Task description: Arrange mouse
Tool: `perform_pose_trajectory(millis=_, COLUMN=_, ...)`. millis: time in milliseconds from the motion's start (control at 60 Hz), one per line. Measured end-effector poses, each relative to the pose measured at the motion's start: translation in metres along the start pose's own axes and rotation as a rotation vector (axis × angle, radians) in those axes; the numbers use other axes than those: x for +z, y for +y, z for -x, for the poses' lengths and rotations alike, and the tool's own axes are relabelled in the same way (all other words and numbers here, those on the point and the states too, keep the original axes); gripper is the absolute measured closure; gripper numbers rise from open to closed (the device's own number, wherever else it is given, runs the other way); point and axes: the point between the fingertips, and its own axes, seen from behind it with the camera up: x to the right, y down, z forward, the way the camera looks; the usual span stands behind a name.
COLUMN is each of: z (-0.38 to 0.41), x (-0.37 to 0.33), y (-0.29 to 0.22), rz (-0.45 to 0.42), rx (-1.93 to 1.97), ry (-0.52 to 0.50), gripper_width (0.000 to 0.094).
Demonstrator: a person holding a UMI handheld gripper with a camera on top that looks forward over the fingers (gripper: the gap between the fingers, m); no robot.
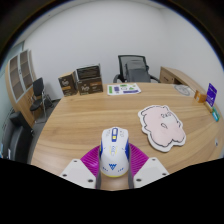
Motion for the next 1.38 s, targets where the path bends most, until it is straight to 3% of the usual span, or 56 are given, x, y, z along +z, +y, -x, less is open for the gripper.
perform_pose_trajectory(millis=167, z=-0.1, x=0.034, y=-0.068, rz=-0.047, rx=-0.024, ry=0.064, gripper_width=0.0576)
perform_pose_trajectory(millis=267, z=-0.14, x=0.069, y=-0.089, rz=-0.035, rx=0.026, ry=0.027, gripper_width=0.0577)
perform_pose_trajectory(millis=450, z=-0.192, x=0.121, y=-0.081, rz=0.046, rx=0.001, ry=0.031, gripper_width=0.0578)
perform_pose_trajectory(millis=517, z=-0.199, x=0.134, y=-0.059, rz=0.112, rx=-0.024, ry=0.024, gripper_width=0.0573)
perform_pose_trajectory(millis=550, z=-0.2, x=0.136, y=-0.064, rz=0.085, rx=-0.031, ry=0.009, gripper_width=0.0571)
perform_pose_trajectory(millis=683, z=-0.199, x=0.137, y=-0.063, rz=0.116, rx=-0.007, ry=-0.038, gripper_width=0.0427)
perform_pose_trajectory(millis=733, z=-0.197, x=0.132, y=-0.062, rz=0.119, rx=-0.008, ry=-0.039, gripper_width=0.0326)
perform_pose_trajectory(millis=800, z=-0.2, x=0.119, y=-0.059, rz=0.116, rx=-0.006, ry=-0.002, gripper_width=0.0084)
perform_pose_trajectory(millis=1167, z=-0.1, x=-0.06, y=0.014, rz=-0.026, rx=0.048, ry=-0.021, gripper_width=0.0107)
perform_pose_trajectory(millis=1383, z=-0.039, x=-0.191, y=0.082, rz=-0.037, rx=0.092, ry=-0.045, gripper_width=0.0108)
